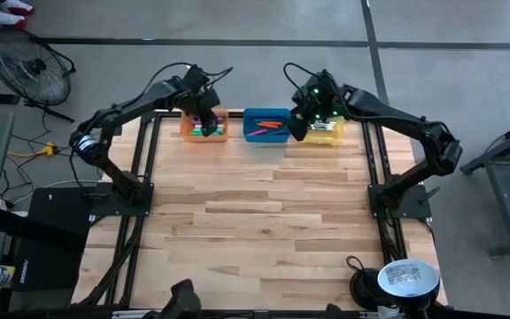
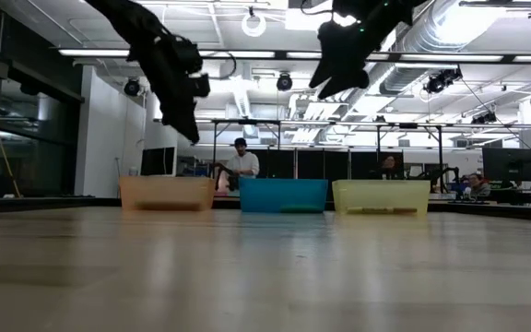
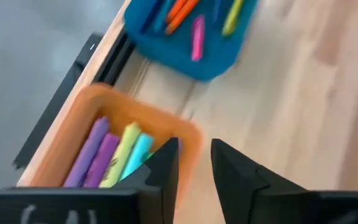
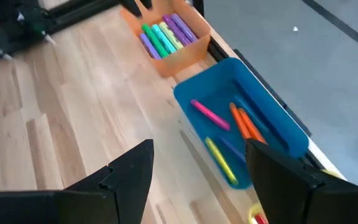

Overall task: Pick & Place Markers
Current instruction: Return to Home Position

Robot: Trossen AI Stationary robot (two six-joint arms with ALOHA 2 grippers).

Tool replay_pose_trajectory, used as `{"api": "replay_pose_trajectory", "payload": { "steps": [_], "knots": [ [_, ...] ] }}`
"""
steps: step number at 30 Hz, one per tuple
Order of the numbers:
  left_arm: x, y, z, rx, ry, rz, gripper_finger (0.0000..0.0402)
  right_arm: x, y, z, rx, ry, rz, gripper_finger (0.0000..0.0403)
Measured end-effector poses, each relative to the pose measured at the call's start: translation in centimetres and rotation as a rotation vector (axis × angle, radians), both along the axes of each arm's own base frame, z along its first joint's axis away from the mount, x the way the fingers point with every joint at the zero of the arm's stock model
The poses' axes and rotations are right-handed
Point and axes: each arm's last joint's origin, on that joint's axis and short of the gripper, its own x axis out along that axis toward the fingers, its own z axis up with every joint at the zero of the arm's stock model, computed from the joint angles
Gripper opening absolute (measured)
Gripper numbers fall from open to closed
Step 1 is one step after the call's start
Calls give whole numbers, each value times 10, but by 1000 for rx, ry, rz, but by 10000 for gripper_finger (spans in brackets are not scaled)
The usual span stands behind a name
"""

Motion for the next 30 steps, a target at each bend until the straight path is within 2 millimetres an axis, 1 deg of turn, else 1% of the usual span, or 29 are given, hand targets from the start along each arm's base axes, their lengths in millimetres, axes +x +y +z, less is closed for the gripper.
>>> {"api": "replay_pose_trajectory", "payload": {
  "steps": [5, 9, 12, 19, 22, 25, 27, 30],
  "knots": [
    [-9, -15, 21, -1, -102, -23, 69, -25, 16, -7, 8, 10, 32, 240],
    [-21, -30, 24, -8, -156, -4, 54, -52, 31, -20, 31, -36, -20, 240],
    [-31, -42, 22, -20, -235, -2, 46, -73, 45, -24, 15, -145, -75, 240],
    [-54, -71, 3, -82, -482, 54, 40, -112, 71, -39, 18, -362, -140, 240],
    [-65, -84, -6, -118, -569, 107, 40, -123, 79, -50, 45, -397, -161, 240],
    [-73, -98, -11, -120, -659, 160, 40, -130, 84, -59, 72, -430, -174, 240],
    [-76, -109, -13, -104, -707, 199, 40, -131, 87, -65, 83, -439, -169, 240],
    [-77, -128, -17, -92, -755, 234, 40, -127, 92, -72, 92, -472, -129, 240]
  ]
}}
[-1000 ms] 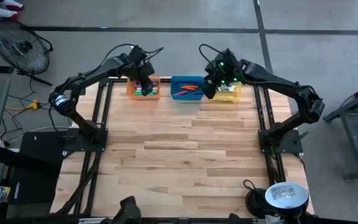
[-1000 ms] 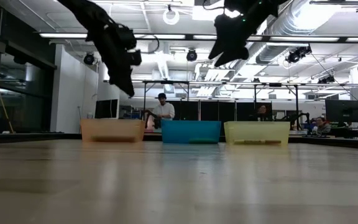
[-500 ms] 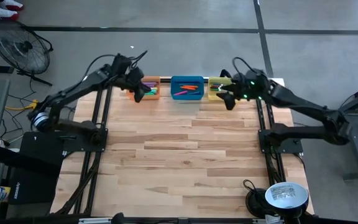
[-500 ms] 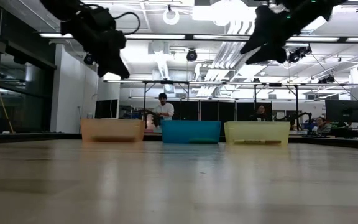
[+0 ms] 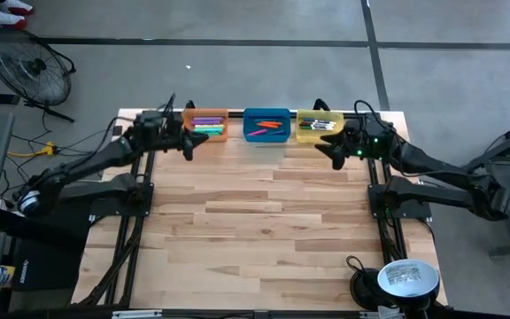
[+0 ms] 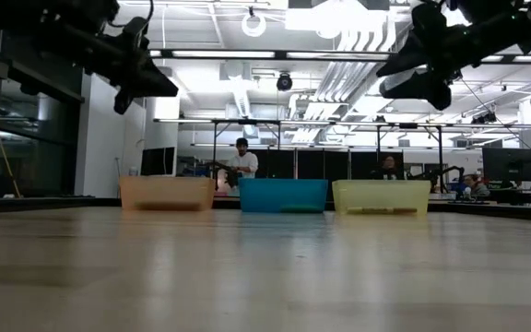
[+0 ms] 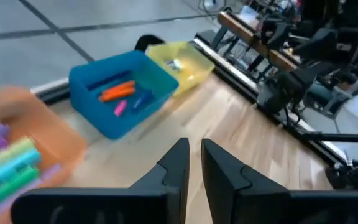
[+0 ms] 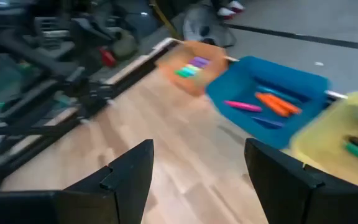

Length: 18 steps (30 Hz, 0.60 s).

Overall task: Pick & Place Markers
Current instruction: Return to Home Position

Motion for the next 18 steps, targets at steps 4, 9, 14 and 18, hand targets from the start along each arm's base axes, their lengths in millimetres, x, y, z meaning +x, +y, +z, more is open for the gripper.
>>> {"api": "replay_pose_trajectory", "payload": {
  "steps": [4, 9, 14, 18],
  "knots": [
    [7, -24, -16, -27, 6, 15, 40, 11, 7, -9, -9, -29, 78, 240],
    [9, -48, -35, 8, 23, 99, 40, 18, 17, -19, 6, -53, 141, 240],
    [1, -63, -44, 41, -60, 65, 40, 15, 27, -10, -6, -117, 148, 240],
    [-19, -70, -46, 55, -166, 31, 40, 7, 34, -1, -11, -178, 132, 240]
  ]
}}
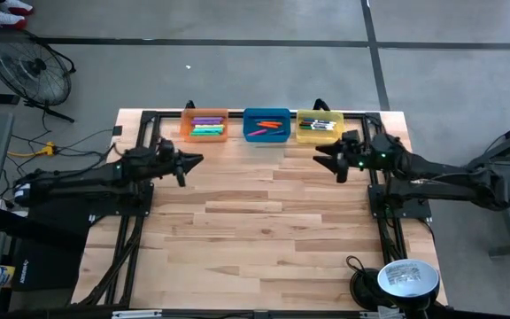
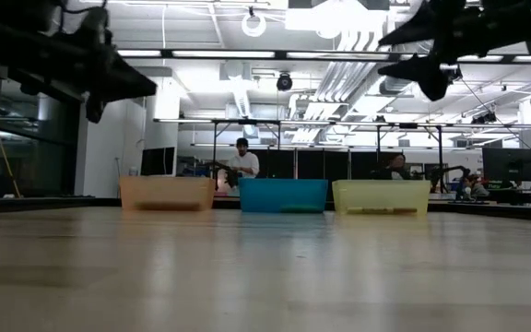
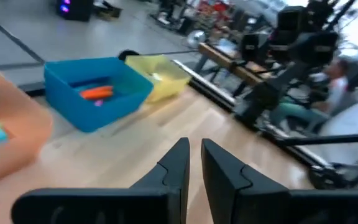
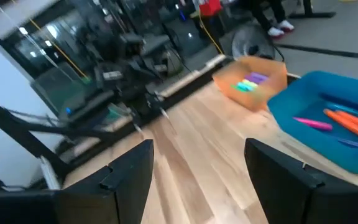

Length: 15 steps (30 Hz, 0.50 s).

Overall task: Pick & Place Markers
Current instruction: Return to Home Position

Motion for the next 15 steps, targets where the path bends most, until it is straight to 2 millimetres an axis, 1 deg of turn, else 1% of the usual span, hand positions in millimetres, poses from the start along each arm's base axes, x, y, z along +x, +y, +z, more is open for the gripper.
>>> {"api": "replay_pose_trajectory", "payload": {
  "steps": [3, 6, 10, 12, 15],
  "knots": [
    [-14, -5, -3, -2, -55, -53, 40, -7, 6, 7, 53, -67, 8, 240],
    [-29, -9, -3, -9, -94, -74, 40, -15, 10, 13, 106, -123, -52, 240],
    [-46, -13, -5, -12, -117, -73, 40, -25, 18, 12, 57, -95, -68, 240],
    [-47, -13, -3, -11, -103, -81, 40, -28, 24, 13, 11, -88, -95, 240],
    [-47, -14, -6, -12, -81, -91, 40, -30, 31, 12, -36, -107, -181, 240]
  ]
}}
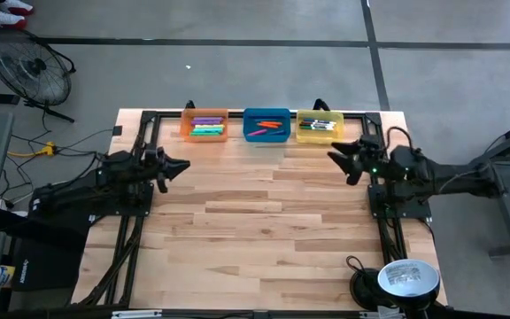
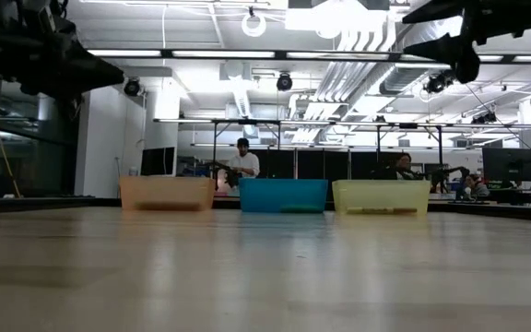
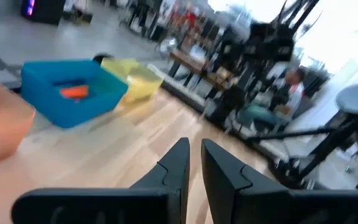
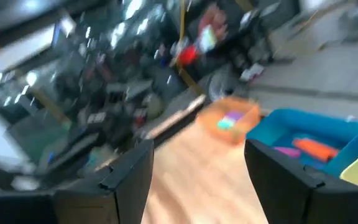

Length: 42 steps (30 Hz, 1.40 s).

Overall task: Pick & Place Markers
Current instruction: Return to Home Position

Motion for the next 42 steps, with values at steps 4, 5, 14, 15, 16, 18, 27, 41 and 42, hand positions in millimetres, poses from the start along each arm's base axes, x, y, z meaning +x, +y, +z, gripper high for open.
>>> {"api": "replay_pose_trajectory", "payload": {
  "steps": [4, 5, 14, 15, 16, 18, 27, 41, 42],
  "knots": [
    [7, 2, -12, 6, -55, 14, 40, 3, 11, -18, -44, -114, -26, 240],
    [8, 2, -14, 12, -80, 14, 40, 4, 14, -25, -63, -144, -7, 240],
    [12, 4, -20, 37, -202, 52, 40, -6, 20, -66, -128, -365, 87, 240],
    [11, 5, -19, 38, -211, 65, 40, -6, 19, -66, -126, -361, 94, 240],
    [11, 5, -18, 41, -217, 74, 40, -6, 18, -67, -130, -349, 103, 240],
    [11, 5, -18, 41, -227, 93, 40, -8, 16, -66, -140, -353, 100, 240],
    [11, 5, -18, 36, -223, 96, 40, -21, 4, -82, -83, -230, 175, 240],
    [11, 6, -22, 239, -113, 142, 40, -24, -2, -91, -151, -107, 81, 240],
    [11, 6, -22, 269, -101, 144, 40, -24, -2, -91, -150, -106, 78, 240]
  ]
}}
